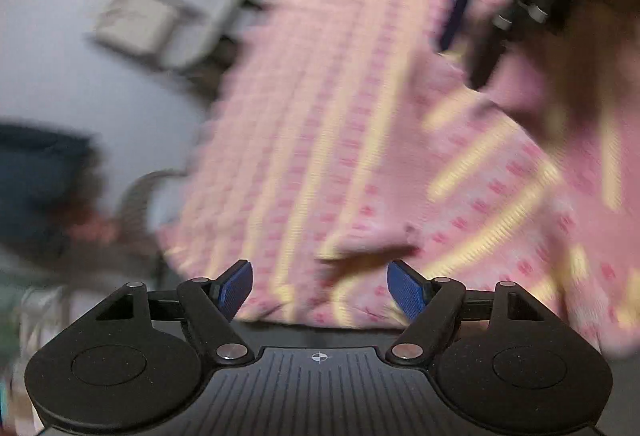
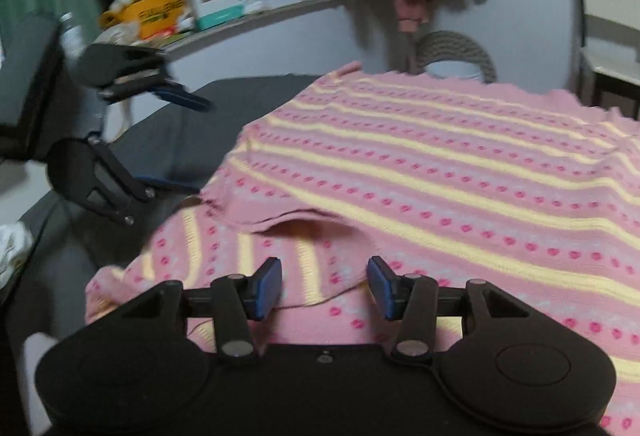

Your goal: Fold clothes

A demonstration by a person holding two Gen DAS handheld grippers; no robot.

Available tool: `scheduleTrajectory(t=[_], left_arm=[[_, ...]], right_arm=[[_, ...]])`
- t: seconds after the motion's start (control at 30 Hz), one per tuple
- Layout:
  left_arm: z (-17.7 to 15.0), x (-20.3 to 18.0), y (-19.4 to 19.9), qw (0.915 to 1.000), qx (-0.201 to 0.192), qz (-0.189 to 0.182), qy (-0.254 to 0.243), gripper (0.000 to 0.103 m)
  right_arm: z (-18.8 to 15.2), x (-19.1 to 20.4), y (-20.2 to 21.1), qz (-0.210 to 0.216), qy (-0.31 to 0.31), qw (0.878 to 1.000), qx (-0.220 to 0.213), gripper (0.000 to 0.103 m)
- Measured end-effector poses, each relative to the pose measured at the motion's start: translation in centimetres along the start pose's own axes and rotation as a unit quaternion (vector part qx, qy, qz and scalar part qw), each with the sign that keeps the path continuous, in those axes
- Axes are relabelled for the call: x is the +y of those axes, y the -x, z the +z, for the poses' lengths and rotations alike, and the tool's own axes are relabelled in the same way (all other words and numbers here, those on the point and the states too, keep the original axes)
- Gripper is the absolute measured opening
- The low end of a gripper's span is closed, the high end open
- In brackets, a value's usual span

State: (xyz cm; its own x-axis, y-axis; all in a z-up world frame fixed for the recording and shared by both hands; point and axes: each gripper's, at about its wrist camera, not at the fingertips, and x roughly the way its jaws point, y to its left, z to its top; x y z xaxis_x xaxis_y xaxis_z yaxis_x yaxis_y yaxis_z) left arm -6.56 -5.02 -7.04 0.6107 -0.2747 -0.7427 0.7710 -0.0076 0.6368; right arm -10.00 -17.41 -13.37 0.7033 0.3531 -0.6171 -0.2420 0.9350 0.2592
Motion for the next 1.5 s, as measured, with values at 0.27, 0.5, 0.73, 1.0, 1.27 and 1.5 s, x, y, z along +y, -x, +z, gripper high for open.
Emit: scheduleTrajectory(t=[0.27,0.5,0.73,1.0,1.27,1.5], left_arm=[[-1.2,5.9,-3.9,0.9899,0.000,-0.128,0.062,0.076],[-3.4,7.5,-7.2,0.9691,0.009,-0.205,0.137,0.046],[-5.7,8.8,-7.5,0.9444,-0.016,-0.223,0.241,0.006],[-10.1,10.8,-7.8,0.9050,-0.031,-0.229,0.358,0.006],[-15.4,11.5,-8.2,0.8982,0.072,-0.219,0.374,0.006],[-16.8,11.1,-8.5,0.8815,0.077,-0.207,0.417,0.007]], right_arm=[[-0.7,1.8,-0.7,0.197,-0.089,0.975,0.045,0.047],[-1.9,7.4,-2.2,0.210,-0.084,0.973,0.054,0.053],[-1.6,7.7,-5.1,0.169,-0.187,0.966,0.052,0.050],[-1.5,8.7,-5.2,0.243,-0.160,0.956,0.045,0.014],[-2.2,11.7,-6.2,0.267,-0.097,0.957,0.067,0.018],[-2.1,11.2,-5.0,0.265,-0.102,0.957,0.058,0.048]])
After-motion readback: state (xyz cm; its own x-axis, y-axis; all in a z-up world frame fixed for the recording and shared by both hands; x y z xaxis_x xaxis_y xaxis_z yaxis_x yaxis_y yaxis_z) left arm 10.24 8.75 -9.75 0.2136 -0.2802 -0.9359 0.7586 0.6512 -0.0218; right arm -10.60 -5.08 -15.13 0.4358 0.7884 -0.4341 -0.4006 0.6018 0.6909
